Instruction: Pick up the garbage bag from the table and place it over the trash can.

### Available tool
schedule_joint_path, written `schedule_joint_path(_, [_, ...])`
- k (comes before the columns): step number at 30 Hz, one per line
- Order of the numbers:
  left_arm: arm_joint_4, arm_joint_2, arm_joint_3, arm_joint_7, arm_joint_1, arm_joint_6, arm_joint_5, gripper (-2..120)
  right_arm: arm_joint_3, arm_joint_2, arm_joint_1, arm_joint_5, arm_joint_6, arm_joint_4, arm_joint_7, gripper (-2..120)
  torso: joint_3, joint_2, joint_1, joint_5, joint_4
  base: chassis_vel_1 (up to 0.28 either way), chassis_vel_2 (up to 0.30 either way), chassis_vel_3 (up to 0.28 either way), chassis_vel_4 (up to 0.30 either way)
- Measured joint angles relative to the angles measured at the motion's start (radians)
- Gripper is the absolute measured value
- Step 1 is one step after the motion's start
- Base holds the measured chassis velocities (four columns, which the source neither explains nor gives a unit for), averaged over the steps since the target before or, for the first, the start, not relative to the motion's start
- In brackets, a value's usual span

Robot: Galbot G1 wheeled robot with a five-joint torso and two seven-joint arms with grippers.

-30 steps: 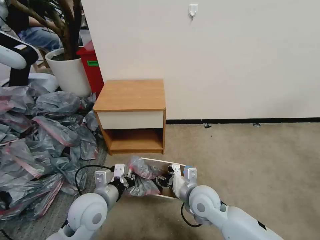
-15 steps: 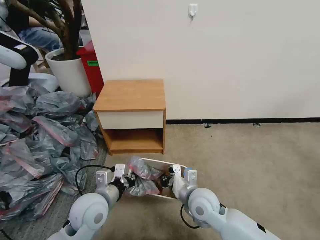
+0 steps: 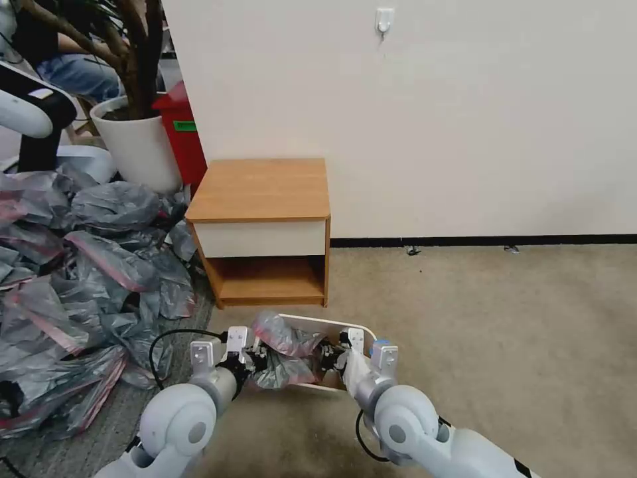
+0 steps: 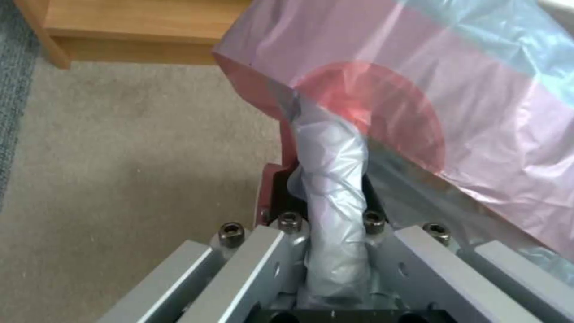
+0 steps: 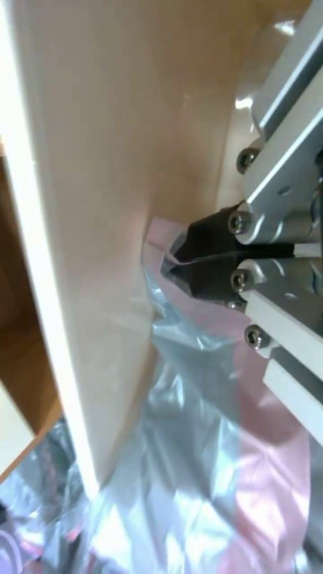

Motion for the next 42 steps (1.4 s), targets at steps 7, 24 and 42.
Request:
schedule_joint_path(7, [0.018,-0.002,0.006,-0.001,-0.005,-0.001,0.003,3,0.031,-0.015,-0.038,-0.016,0.013,0.078,-0.001,0,0.0,0.0,0.0,0.0,0.0,0.0,0.0,0.0,0.0])
schedule_joint_path(24, [0.027,-0.025,0.008,0.0,0.023,-0.001,0.032,3,0.147,-0.063,-0.005,-0.013,0.012,0.157,-0.018,0,0.0,0.0,0.0,0.0001,0.0,0.0,0.0,0.0,0.0])
schedule_joint_path(42, [-0.007,-0.025,-0.018,0.035,0.07,-0.025,0.058,3,0.199,-0.104,0.01,-0.029,-0.109,0.023,0.036,0,0.0,0.0,0.0,0.0001,0.0,0.0,0.0,0.0,0.0])
